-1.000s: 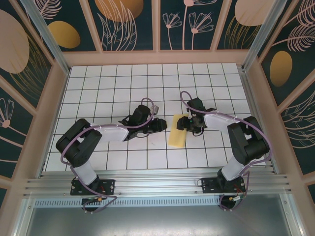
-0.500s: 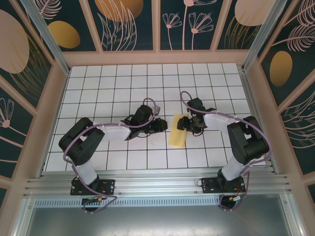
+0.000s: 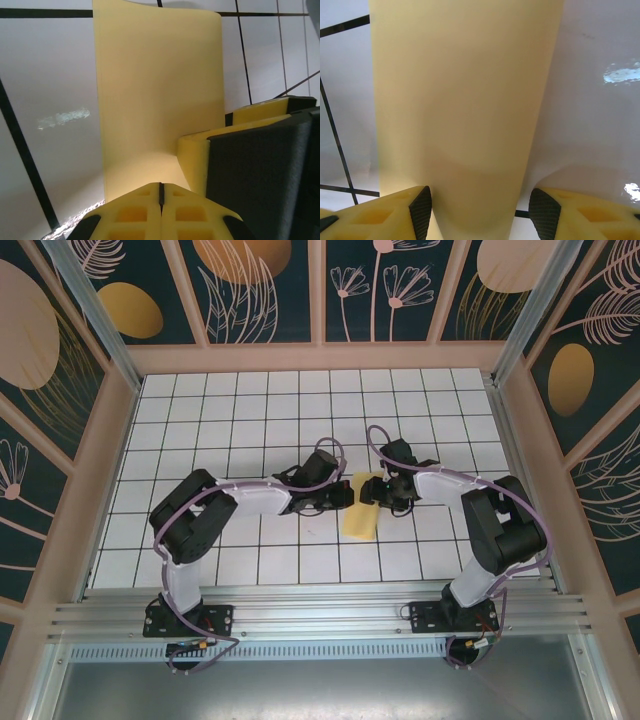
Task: Fold a paper plane with a square sheet of paper (pick it up from the middle)
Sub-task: Hold the square sheet of paper at the center of the table.
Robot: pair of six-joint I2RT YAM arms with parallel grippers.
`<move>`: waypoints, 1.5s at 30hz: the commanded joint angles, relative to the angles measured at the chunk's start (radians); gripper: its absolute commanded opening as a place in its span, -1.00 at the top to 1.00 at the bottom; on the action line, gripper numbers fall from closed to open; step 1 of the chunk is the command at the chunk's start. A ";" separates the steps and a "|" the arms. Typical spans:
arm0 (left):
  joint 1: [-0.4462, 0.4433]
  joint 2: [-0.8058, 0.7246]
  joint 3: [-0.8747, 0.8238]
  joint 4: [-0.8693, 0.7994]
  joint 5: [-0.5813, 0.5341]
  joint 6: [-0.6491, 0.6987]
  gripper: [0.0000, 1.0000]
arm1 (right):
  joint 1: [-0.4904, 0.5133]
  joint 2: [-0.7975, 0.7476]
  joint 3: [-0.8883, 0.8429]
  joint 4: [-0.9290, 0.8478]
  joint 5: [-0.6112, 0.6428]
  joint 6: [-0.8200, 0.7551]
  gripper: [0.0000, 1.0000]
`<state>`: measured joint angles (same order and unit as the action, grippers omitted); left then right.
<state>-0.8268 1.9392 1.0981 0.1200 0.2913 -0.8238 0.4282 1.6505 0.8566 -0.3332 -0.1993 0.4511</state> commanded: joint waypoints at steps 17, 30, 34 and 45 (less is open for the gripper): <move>-0.010 0.105 0.120 -0.172 -0.080 0.052 1.00 | 0.004 0.082 -0.055 0.025 0.060 0.004 -0.22; -0.011 0.125 0.114 -0.237 -0.108 0.067 1.00 | 0.003 0.072 -0.035 0.013 0.060 0.002 -0.23; -0.012 0.123 0.103 -0.233 -0.104 0.064 1.00 | 0.002 0.049 -0.019 0.011 0.050 -0.006 -0.24; -0.012 0.098 0.095 -0.195 -0.081 0.054 1.00 | -0.005 0.062 -0.021 0.027 0.020 -0.025 -0.14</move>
<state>-0.8345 2.0319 1.2137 -0.0383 0.2085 -0.7780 0.4271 1.6466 0.8597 -0.3401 -0.2024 0.4488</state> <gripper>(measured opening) 0.042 0.573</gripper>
